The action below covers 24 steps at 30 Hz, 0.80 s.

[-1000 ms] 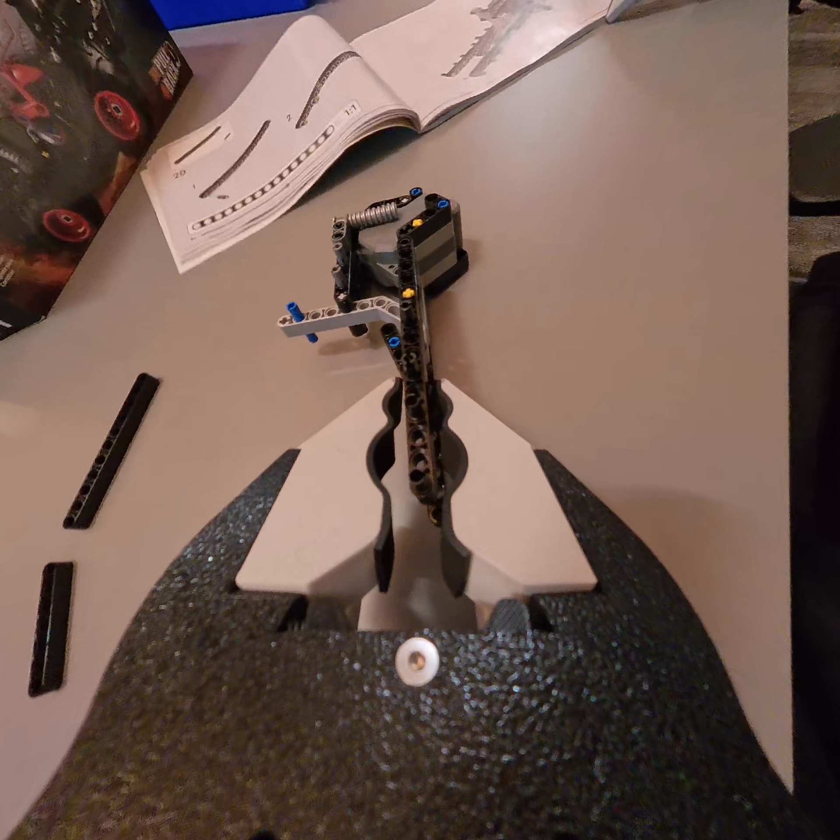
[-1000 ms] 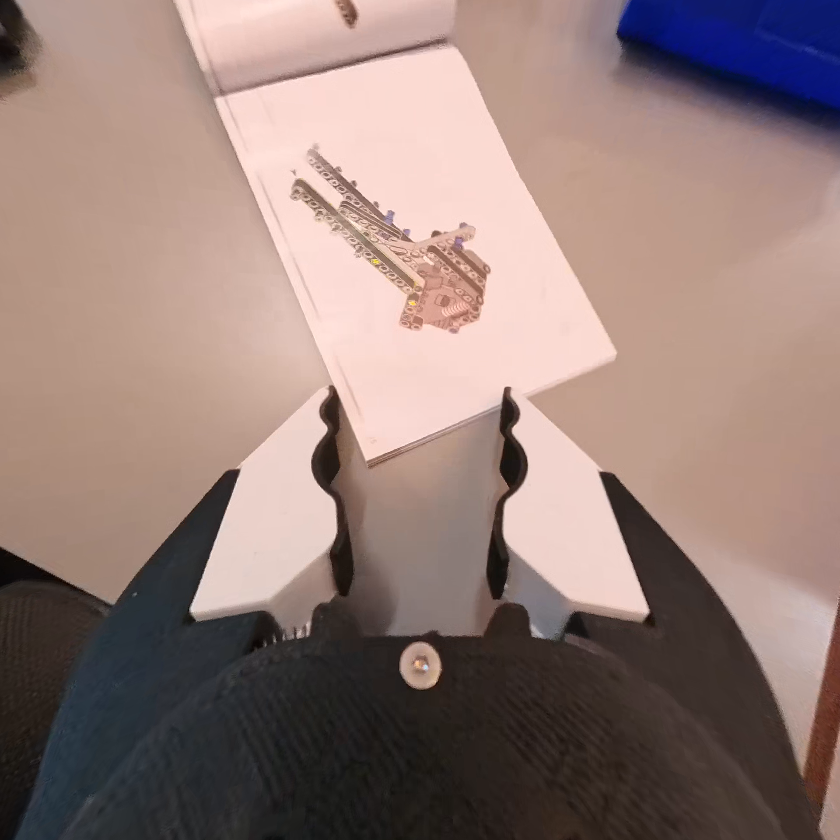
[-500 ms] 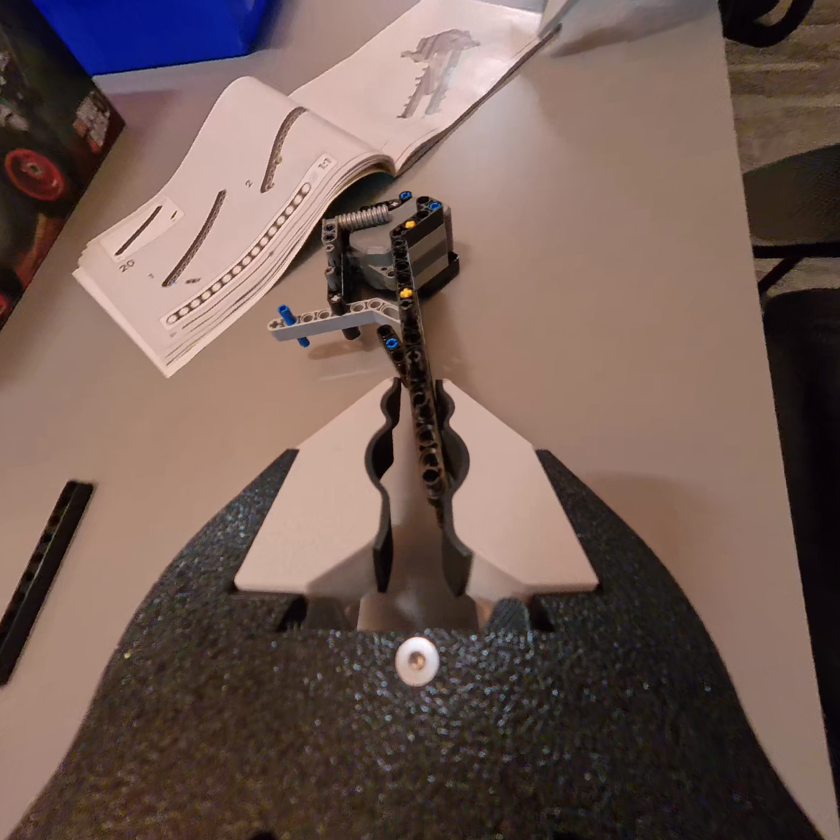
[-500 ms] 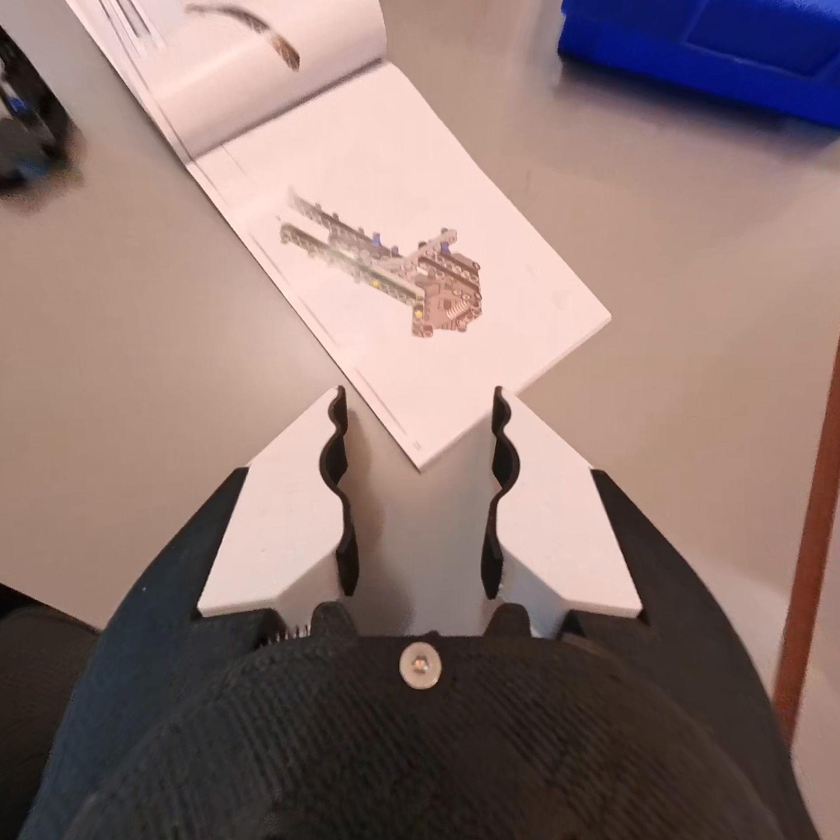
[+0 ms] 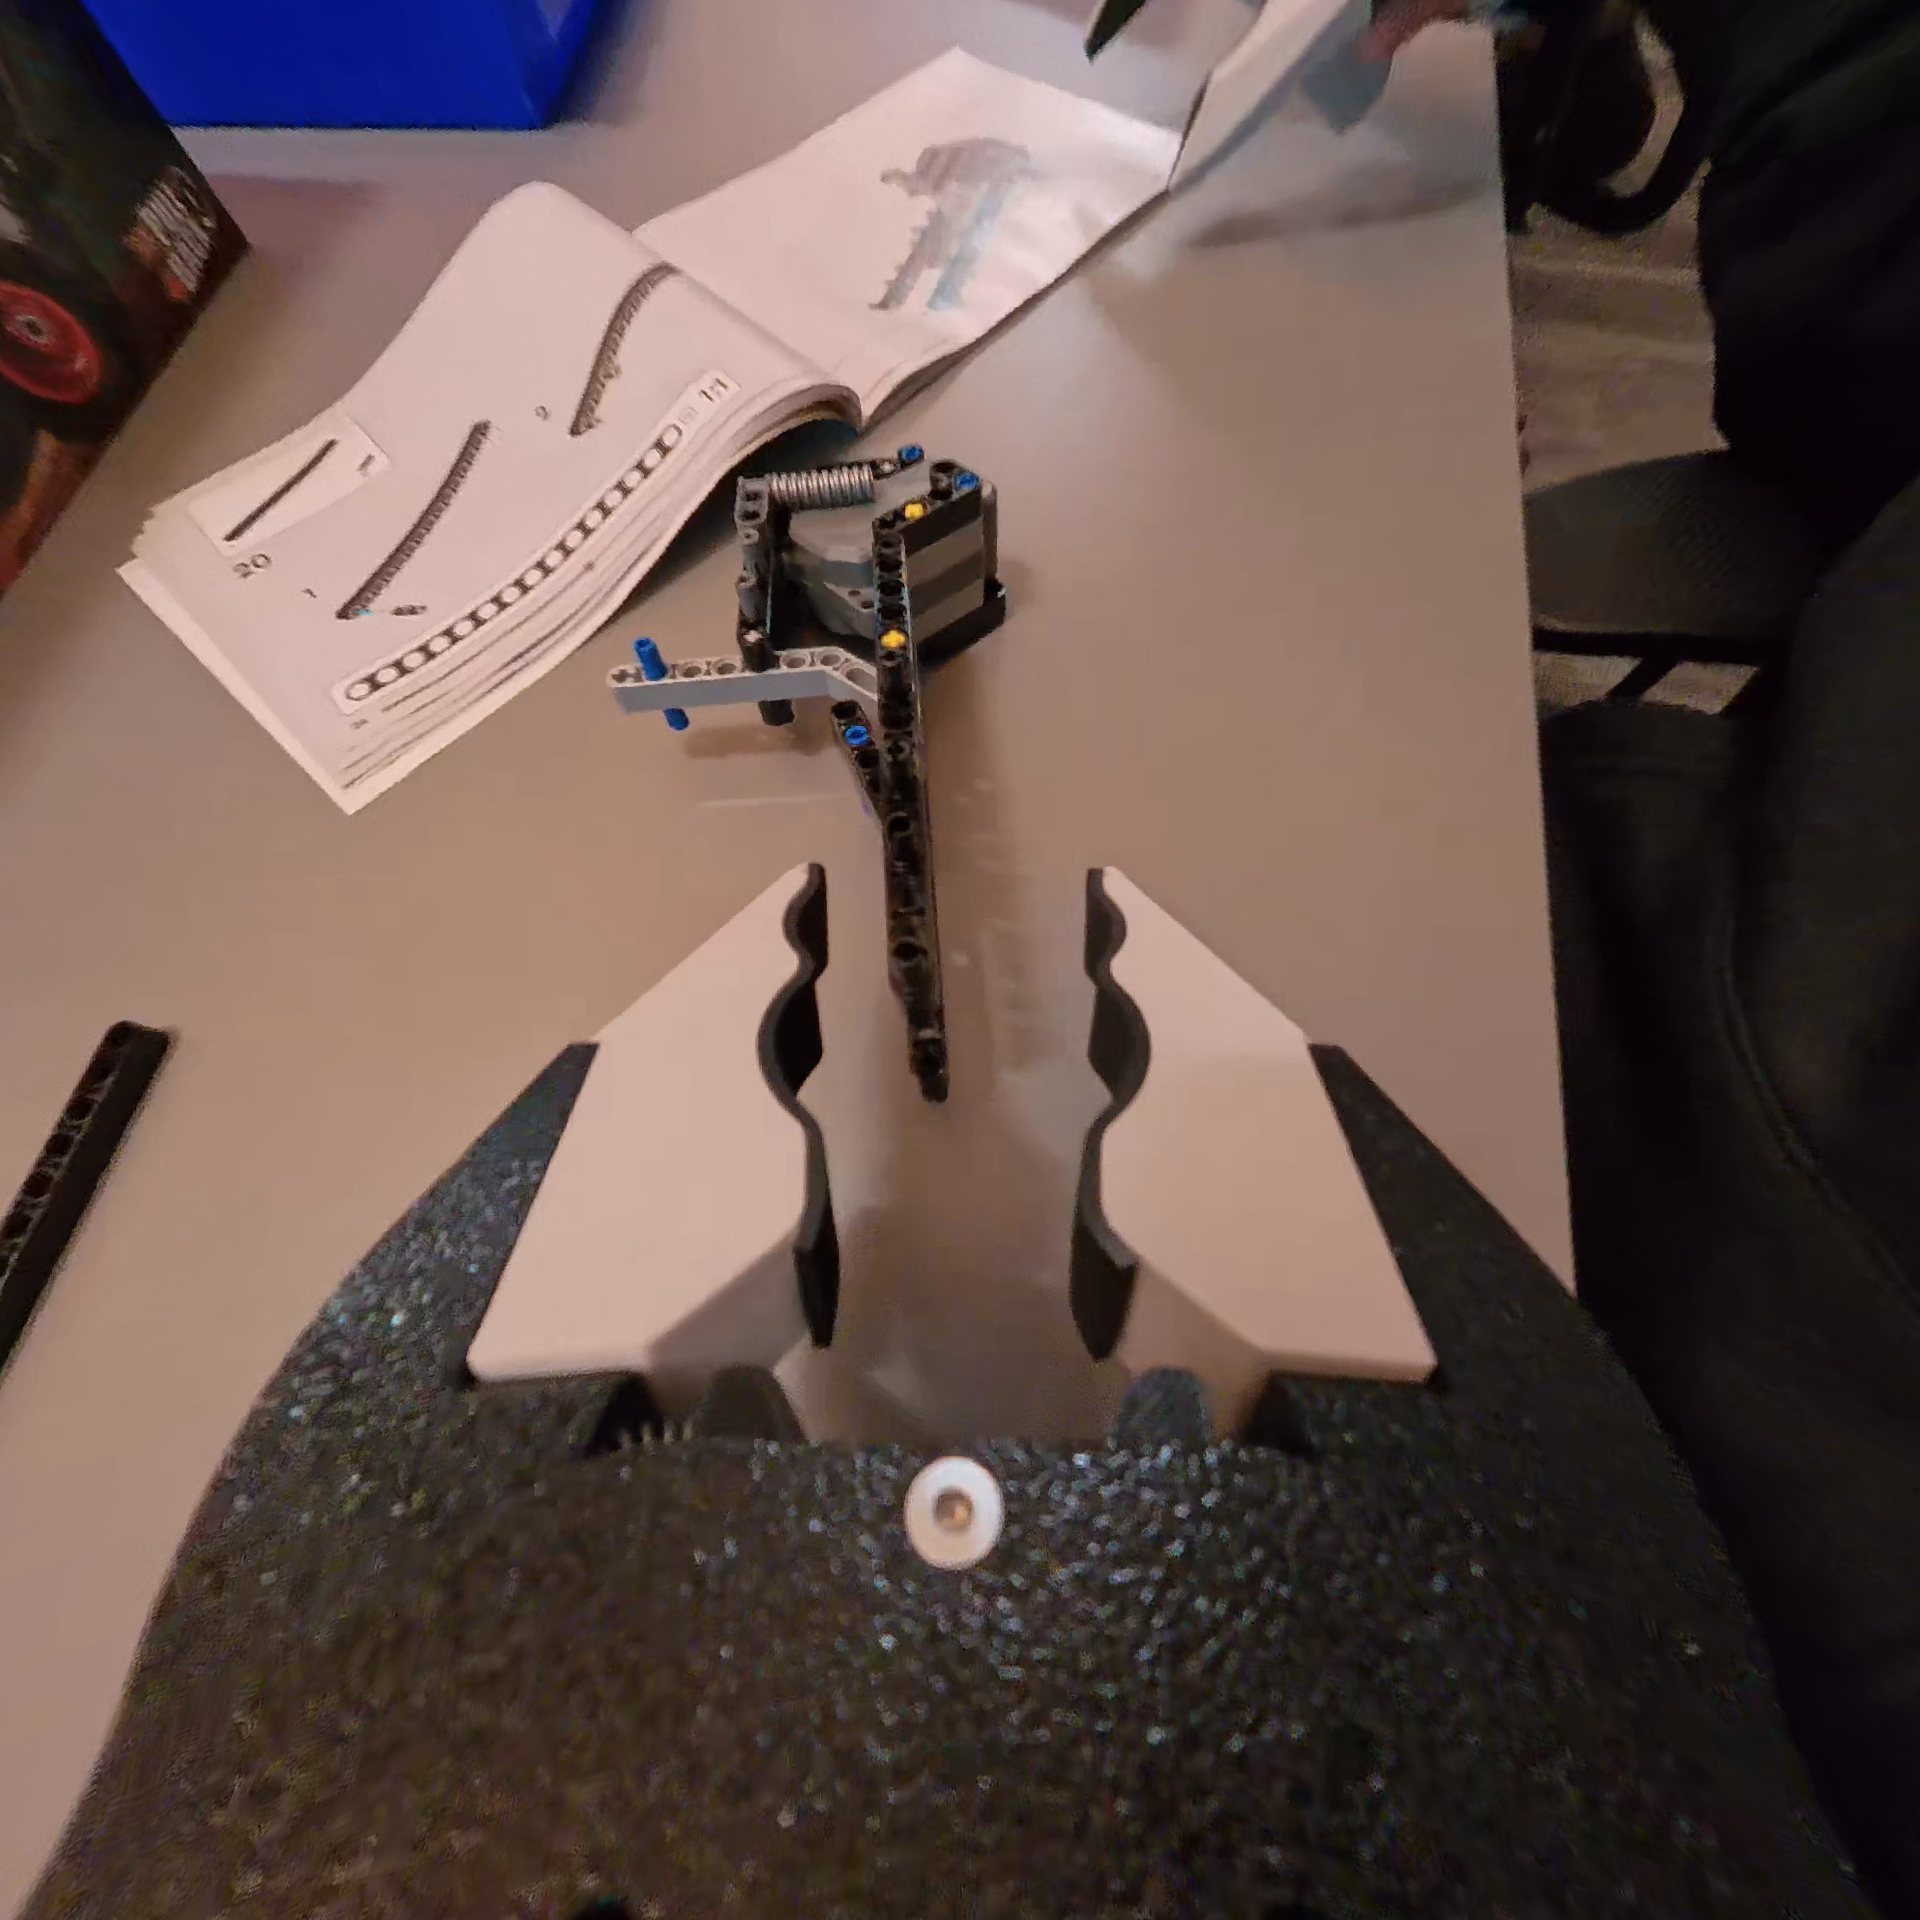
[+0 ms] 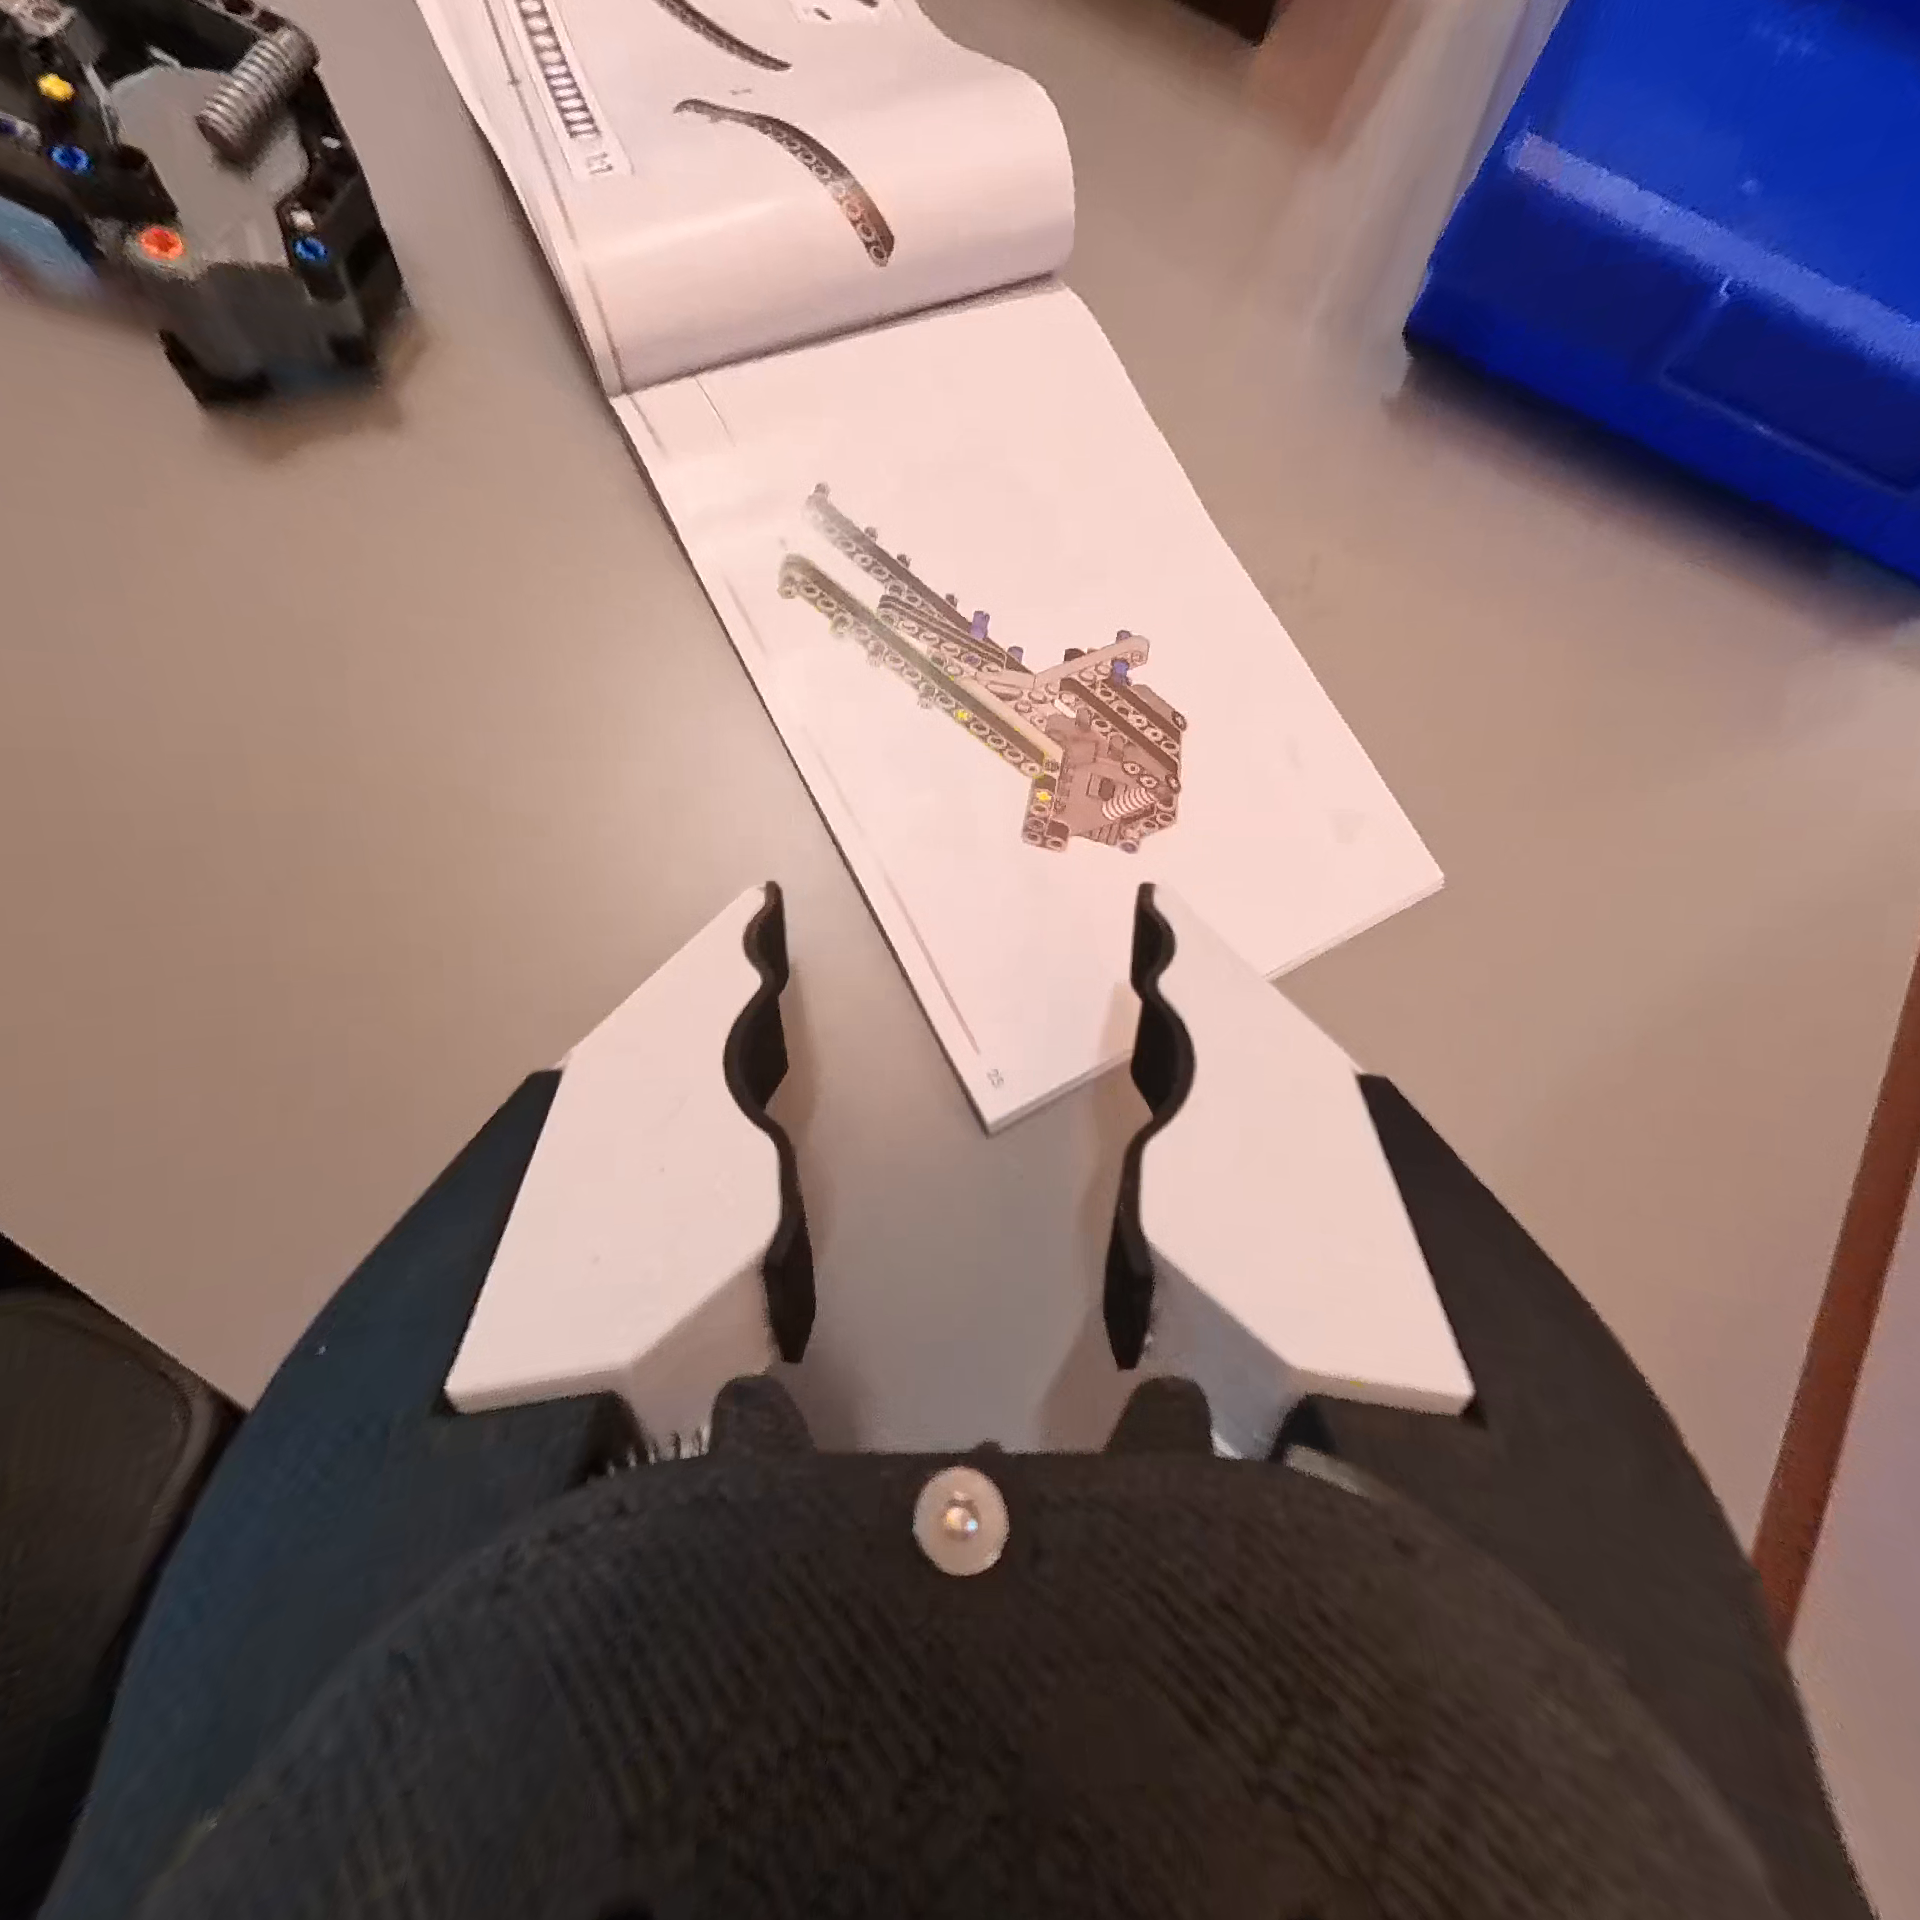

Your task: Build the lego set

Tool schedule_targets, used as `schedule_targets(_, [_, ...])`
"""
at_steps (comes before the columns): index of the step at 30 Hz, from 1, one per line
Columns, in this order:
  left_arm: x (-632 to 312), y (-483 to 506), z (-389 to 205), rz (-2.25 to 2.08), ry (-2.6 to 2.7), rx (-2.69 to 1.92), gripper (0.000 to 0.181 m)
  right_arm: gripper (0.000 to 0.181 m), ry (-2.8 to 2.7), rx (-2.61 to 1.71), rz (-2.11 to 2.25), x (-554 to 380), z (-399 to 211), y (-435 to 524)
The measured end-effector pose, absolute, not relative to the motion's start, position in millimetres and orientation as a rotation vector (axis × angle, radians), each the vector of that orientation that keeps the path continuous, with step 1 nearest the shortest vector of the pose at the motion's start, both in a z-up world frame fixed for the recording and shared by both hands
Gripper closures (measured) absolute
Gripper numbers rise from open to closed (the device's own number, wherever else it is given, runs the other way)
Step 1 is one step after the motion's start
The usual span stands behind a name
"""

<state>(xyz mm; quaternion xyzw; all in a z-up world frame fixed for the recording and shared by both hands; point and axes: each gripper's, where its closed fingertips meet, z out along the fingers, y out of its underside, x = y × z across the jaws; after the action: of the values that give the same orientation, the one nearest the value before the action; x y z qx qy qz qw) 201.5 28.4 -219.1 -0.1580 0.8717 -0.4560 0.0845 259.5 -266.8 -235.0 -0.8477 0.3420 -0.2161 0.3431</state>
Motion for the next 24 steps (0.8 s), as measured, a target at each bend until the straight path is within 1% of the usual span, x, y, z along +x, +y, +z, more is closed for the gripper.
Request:
schedule_targets(5, [207, 38, -187, -1.435, 2.517, -0.484, 0.130, 0.116, 0.949, -2.136, -0.673, 271, -230, -282])
schedule_targets(9, [224, 47, -160, -1.376, 2.451, -0.473, 0.134, 0.119, 1.091, -1.962, -0.832, 294, -213, -303])
schedule_targets(14, [246, 39, -139, -1.219, 2.445, -0.416, 0.139, 0.122, 1.079, -2.085, -0.845, 287, -219, -323])
schedule_targets(17, [255, 1, -128, -1.196, 2.478, -0.237, 0.144, 0.123, 1.280, -2.043, -0.812, 301, -217, -336])
schedule_targets(20, [262, -57, -126, -1.131, 2.563, -0.031, 0.143, 0.125, 1.257, -1.945, -0.781, 315, -207, -317])
schedule_targets(24, [257, -133, -146, -1.054, 2.703, 0.300, 0.141, 0.120, 1.118, -2.114, -0.755, 298, -222, -312])
